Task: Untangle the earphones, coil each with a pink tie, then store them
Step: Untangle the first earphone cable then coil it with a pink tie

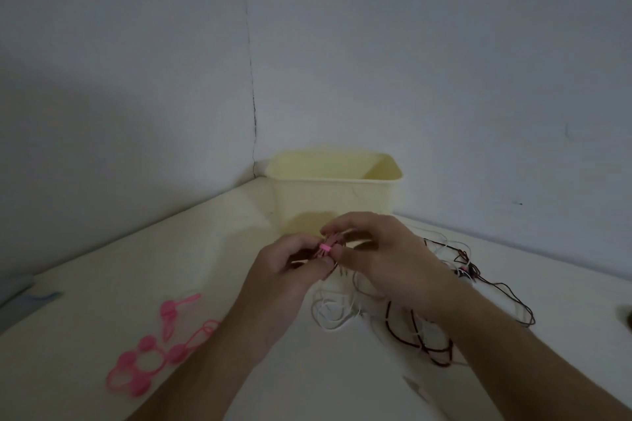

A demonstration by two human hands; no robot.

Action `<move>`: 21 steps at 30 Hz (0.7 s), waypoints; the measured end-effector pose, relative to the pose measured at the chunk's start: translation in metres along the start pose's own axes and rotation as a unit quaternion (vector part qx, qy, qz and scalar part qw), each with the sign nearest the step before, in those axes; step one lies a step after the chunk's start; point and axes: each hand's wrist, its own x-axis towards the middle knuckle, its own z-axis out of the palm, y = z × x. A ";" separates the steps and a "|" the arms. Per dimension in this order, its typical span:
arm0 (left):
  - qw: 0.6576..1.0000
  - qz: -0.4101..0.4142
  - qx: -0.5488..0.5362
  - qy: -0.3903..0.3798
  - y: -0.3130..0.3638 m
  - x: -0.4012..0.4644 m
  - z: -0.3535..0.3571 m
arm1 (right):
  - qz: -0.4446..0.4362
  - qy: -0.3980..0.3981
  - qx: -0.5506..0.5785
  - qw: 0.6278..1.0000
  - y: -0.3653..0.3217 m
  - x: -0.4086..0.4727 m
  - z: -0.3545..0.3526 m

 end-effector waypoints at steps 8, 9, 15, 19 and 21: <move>0.981 -0.069 -0.037 0.178 -0.016 0.009 -0.002 | 0.063 0.099 0.020 0.993 -0.013 0.001 -0.003; 0.974 -0.082 -0.043 0.206 -0.019 0.010 -0.004 | 0.063 0.113 0.049 0.990 -0.016 0.003 -0.006; 0.951 -0.103 0.287 0.047 -0.028 0.001 0.007 | 0.078 0.096 0.157 0.980 -0.032 0.025 0.003; 0.918 -0.058 0.391 -0.014 -0.026 0.000 0.011 | 0.086 0.052 0.103 0.990 -0.040 0.051 0.036; 0.916 -0.043 0.398 -0.033 -0.028 -0.001 0.008 | 0.099 0.017 0.089 0.991 -0.043 0.065 0.055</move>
